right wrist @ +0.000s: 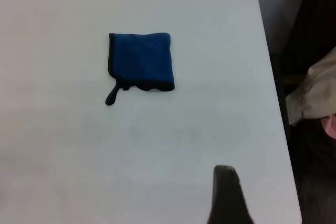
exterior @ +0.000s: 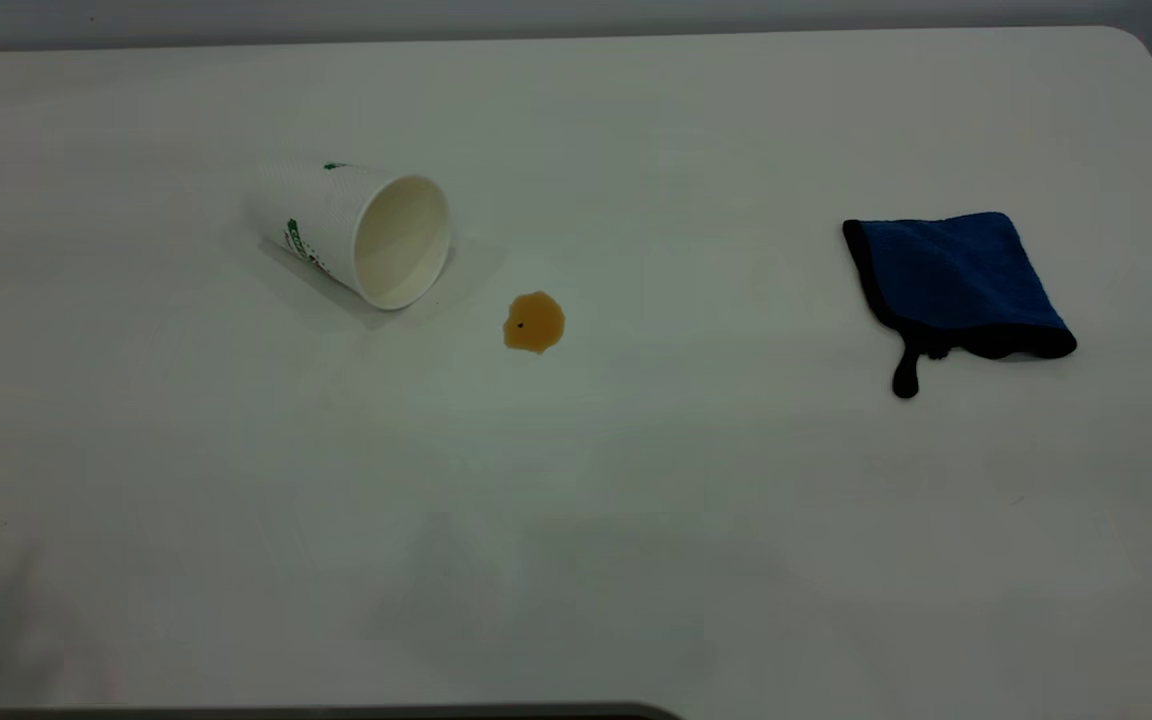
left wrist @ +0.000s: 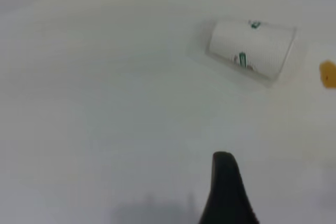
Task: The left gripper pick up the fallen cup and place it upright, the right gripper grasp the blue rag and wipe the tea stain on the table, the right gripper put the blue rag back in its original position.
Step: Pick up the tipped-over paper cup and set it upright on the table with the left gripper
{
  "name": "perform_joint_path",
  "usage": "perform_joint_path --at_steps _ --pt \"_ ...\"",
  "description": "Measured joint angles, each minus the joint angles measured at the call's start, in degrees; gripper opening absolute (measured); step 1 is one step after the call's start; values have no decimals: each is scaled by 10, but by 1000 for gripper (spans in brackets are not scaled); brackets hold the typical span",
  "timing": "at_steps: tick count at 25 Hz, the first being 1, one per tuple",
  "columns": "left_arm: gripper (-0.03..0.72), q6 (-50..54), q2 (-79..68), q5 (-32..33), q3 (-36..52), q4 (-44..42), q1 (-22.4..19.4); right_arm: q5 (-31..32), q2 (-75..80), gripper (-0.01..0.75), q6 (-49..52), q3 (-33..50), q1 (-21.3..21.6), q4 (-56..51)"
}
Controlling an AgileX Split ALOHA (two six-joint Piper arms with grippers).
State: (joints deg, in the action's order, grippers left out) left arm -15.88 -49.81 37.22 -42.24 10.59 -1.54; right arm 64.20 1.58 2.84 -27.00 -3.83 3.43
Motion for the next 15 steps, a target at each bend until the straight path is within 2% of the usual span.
perform_joint_path --at_steps 2,4,9,11,15 --pt "553 -23 -55 -18 -19 6 9 0 0 530 0 0 0 0" --pt "545 -32 -108 -43 -32 7 39 0 0 530 0 0 0 0" --pt "543 -22 -232 -125 -39 -10 162 0 0 530 0 0 0 0" --pt "542 16 -296 -164 -47 -43 204 0 0 530 0 0 0 0" --pt "542 135 -427 -197 -88 -171 256 0 0 530 0 0 0 0"
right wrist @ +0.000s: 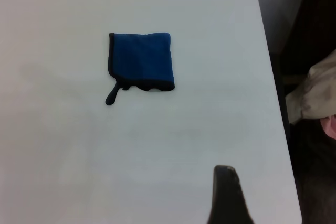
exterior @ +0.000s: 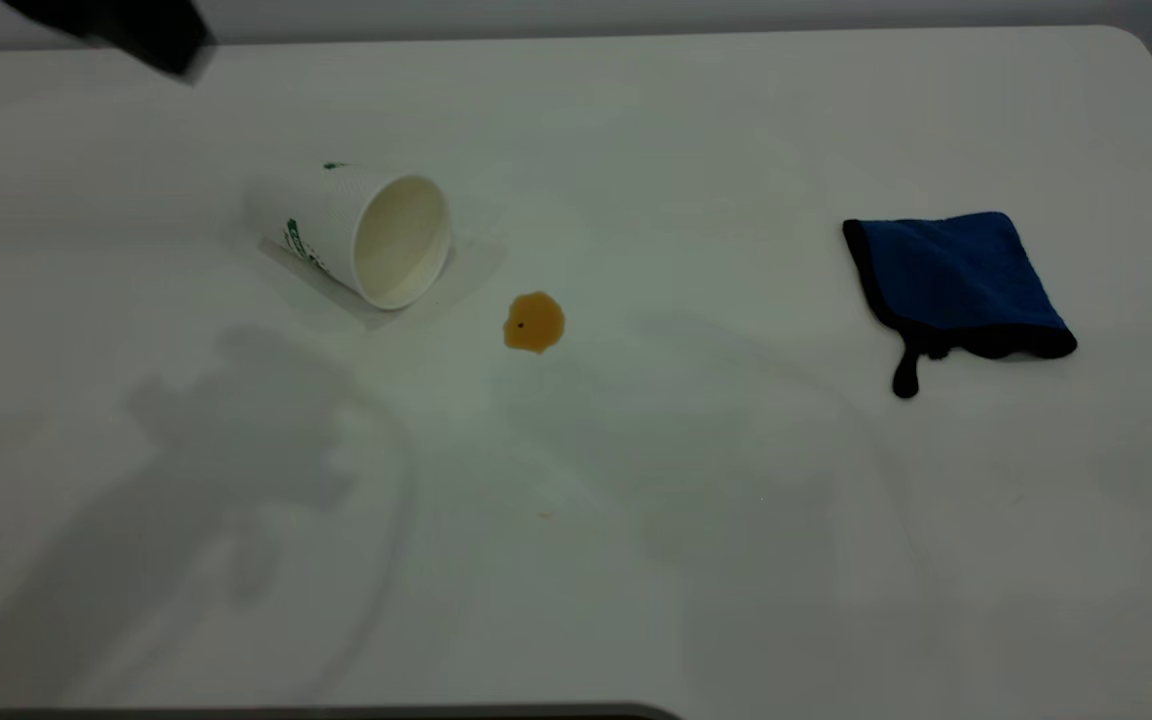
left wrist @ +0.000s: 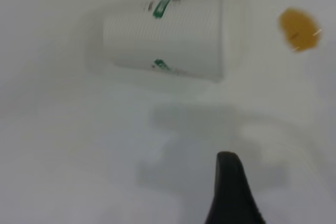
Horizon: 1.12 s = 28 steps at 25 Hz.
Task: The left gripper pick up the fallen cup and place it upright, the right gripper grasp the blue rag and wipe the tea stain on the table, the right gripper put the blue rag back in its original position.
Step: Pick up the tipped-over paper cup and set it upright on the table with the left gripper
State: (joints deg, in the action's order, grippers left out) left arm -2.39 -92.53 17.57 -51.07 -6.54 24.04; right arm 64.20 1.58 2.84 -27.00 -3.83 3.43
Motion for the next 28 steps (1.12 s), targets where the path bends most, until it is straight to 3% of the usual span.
perform_joint_path --at_steps 9,12,17,28 --pt "542 374 -236 70 -177 -410 104 0 0 530 0 0 0 0" --pt "542 477 -292 82 -212 -502 127 0 0 530 0 0 0 0" --pt "542 553 -366 112 -246 -572 155 0 0 530 0 0 0 0" --pt "542 589 -417 162 -258 -581 159 0 0 530 0 0 0 0"
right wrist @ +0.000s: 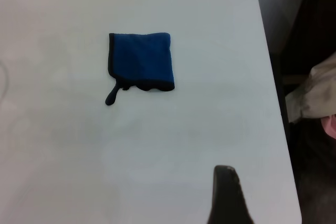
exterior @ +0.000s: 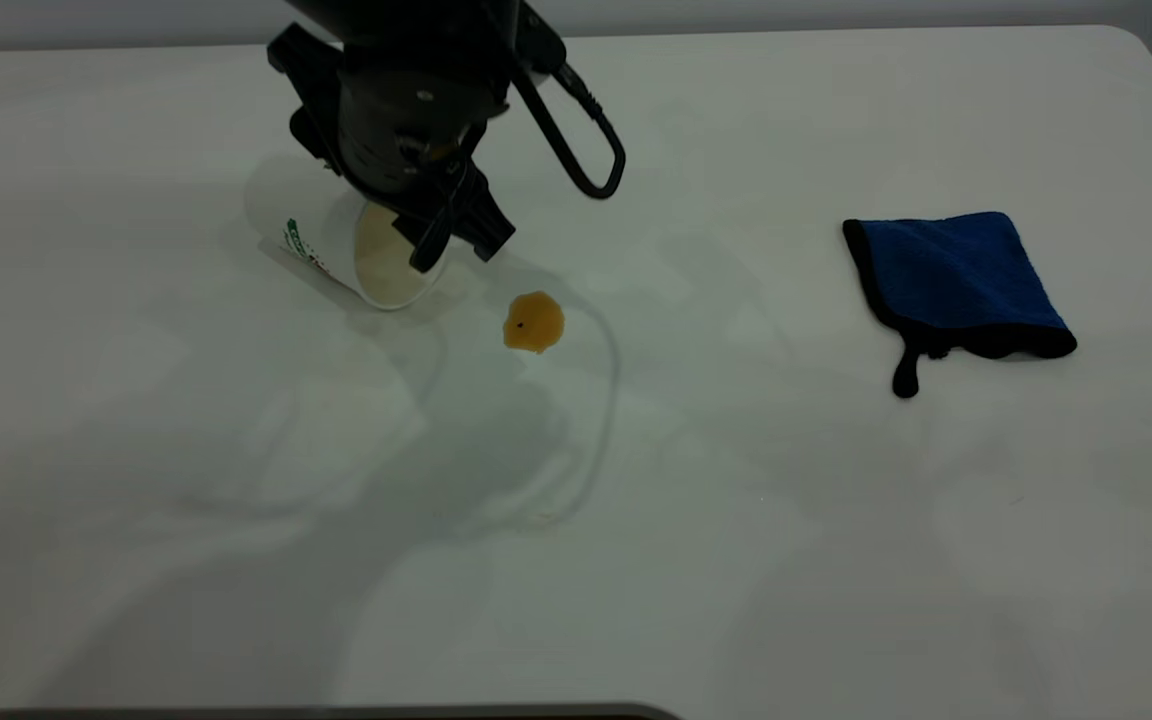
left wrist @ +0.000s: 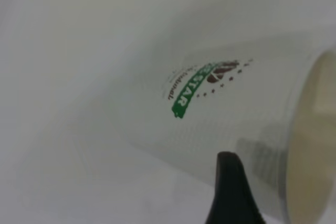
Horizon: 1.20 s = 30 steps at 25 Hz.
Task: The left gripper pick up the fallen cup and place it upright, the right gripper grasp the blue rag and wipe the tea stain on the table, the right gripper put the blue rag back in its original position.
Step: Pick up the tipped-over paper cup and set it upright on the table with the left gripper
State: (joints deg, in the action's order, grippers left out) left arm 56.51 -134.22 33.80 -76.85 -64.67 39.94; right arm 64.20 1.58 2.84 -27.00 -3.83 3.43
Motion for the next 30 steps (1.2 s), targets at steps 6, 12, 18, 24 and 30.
perform_joint_path --at_steps 6,12,18,24,30 --pt "542 37 -26 21 -2 -36 0 0 0 530 0 0 0 0" --pt "537 80 -40 27 -2 -62 0 0 0 530 0 0 0 0" --pt "506 126 -41 45 -2 -99 -2 0 0 530 0 0 0 0" --pt "474 133 -41 45 -2 -102 -15 0 0 530 0 0 0 0" --pt "298 133 -41 43 -2 -103 -16 0 0 530 0 0 0 0"
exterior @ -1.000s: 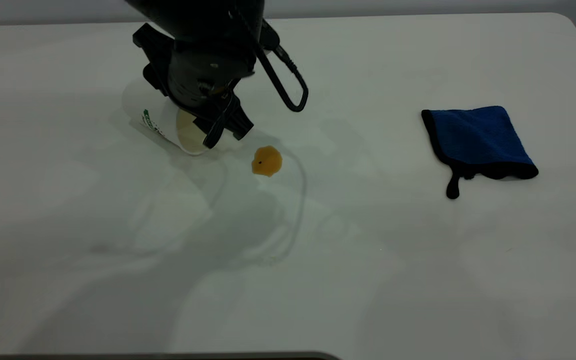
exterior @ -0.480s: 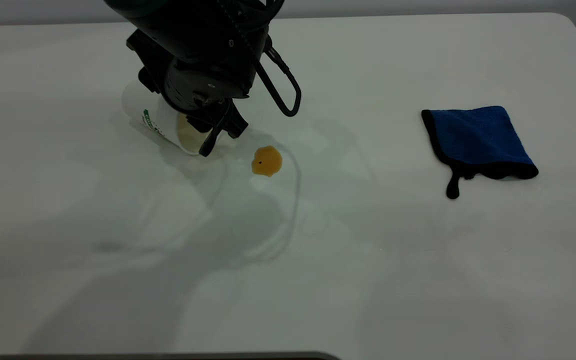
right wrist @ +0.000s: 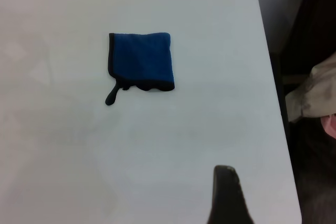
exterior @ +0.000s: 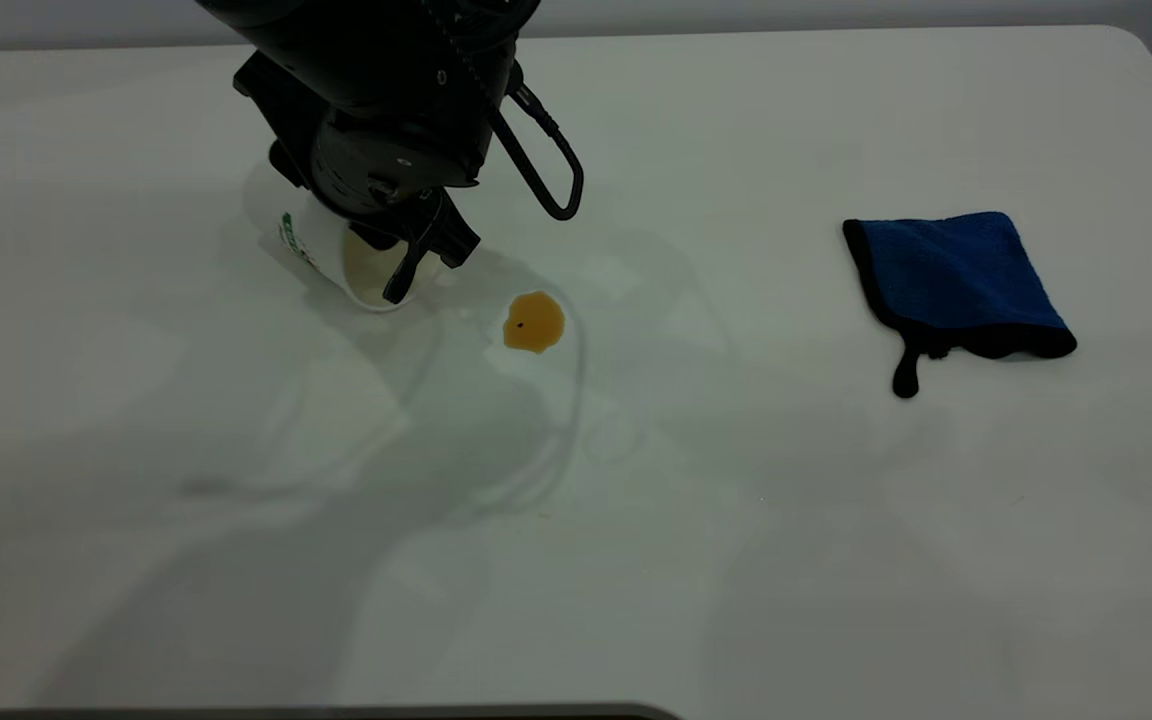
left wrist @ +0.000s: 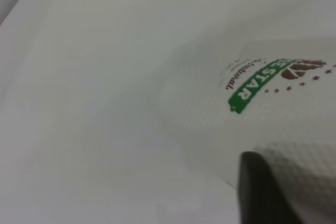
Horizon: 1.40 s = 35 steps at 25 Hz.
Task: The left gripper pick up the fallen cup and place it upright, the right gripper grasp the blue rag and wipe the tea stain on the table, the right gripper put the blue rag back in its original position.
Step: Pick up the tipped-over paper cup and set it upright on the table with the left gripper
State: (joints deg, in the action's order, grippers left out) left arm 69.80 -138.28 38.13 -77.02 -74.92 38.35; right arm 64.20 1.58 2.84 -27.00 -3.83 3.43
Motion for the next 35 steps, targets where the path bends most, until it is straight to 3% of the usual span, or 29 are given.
perform_joint_path --at_steps 3,7,11,16,20,25,28,35 --pt "99 -9 0 30 0 -5 0 0 0 530 0 0 0 0" --pt "9 -56 20 48 -2 3 -5 0 0 530 0 0 0 0" --pt "-1 -145 77 11 -2 93 -27 0 0 530 0 0 0 0" --pt "-1 -272 159 -44 -2 264 -111 0 0 530 0 0 0 0" --pt "-1 -410 177 -91 -2 465 -188 0 0 530 0 0 0 0" --pt "-1 -654 170 -99 -2 758 -250 0 0 530 0 0 0 0" --pt "-1 -759 165 -102 -2 881 -276 0 0 530 0 0 0 0" --pt "-1 -807 126 -100 -2 940 -295 0 0 530 0 0 0 0"
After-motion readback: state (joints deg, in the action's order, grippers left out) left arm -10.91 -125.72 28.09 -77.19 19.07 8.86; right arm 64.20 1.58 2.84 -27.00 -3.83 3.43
